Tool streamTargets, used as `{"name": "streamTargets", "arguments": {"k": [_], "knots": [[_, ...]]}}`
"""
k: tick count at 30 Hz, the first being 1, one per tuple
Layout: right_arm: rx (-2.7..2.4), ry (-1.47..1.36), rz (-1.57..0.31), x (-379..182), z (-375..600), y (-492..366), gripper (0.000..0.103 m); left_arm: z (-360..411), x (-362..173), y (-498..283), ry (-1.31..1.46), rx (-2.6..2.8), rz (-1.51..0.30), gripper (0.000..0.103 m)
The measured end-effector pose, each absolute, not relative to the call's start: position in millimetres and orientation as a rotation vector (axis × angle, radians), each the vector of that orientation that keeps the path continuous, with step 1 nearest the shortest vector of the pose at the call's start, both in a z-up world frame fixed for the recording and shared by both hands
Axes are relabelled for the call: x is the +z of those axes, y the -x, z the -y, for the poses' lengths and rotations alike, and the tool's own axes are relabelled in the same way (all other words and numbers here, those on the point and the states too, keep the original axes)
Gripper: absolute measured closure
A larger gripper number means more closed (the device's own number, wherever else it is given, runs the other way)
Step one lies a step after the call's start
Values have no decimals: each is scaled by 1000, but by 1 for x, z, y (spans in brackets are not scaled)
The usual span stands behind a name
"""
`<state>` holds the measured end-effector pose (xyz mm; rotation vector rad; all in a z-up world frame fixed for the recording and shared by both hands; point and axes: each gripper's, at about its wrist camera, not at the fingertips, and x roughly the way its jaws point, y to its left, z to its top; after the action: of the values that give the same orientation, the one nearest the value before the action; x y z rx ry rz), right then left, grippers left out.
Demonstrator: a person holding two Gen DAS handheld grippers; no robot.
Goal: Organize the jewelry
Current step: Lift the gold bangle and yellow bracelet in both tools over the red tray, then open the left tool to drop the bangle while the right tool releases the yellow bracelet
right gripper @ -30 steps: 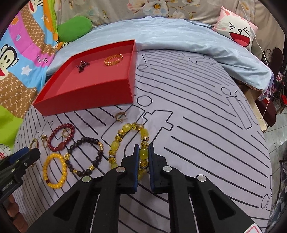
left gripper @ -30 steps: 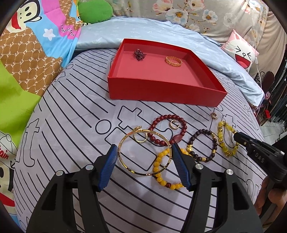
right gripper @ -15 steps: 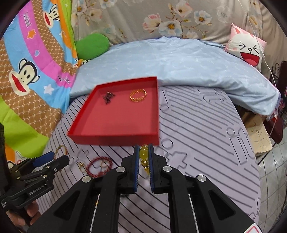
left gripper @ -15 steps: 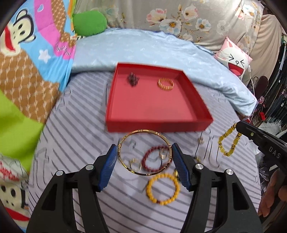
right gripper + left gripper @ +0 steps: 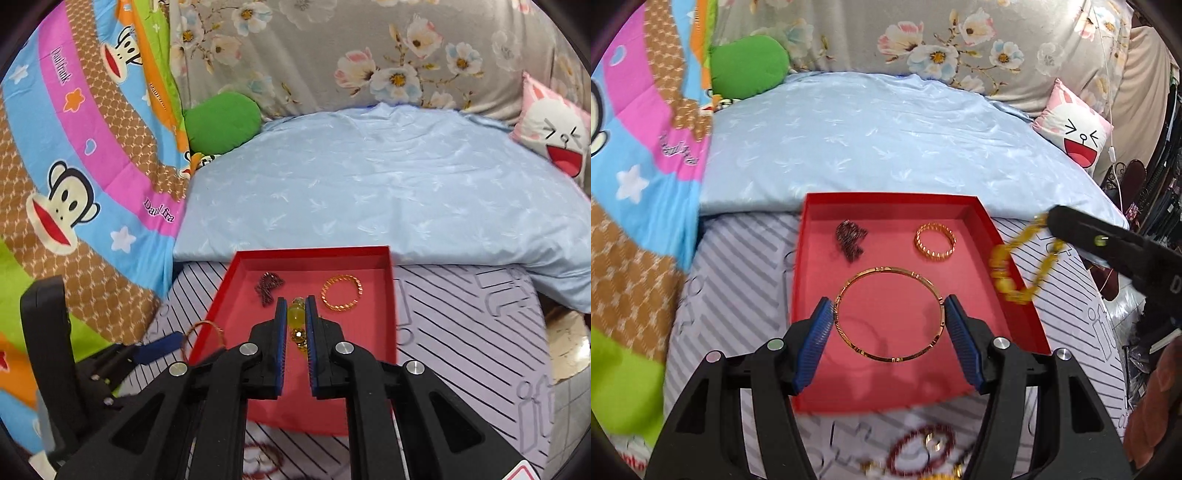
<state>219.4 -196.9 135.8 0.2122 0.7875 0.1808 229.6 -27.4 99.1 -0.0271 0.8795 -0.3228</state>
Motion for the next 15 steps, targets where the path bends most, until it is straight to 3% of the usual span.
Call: {"name": "streamTargets", "arguments": {"k": [8,15], "knots": [[131,-217,-950,56,202,-270,94,45,46,-279,-12,-322,-994,44],[65,-167,-991,26,210,-272,94,49,20,-289,-61,-299,-1021,44]]}}
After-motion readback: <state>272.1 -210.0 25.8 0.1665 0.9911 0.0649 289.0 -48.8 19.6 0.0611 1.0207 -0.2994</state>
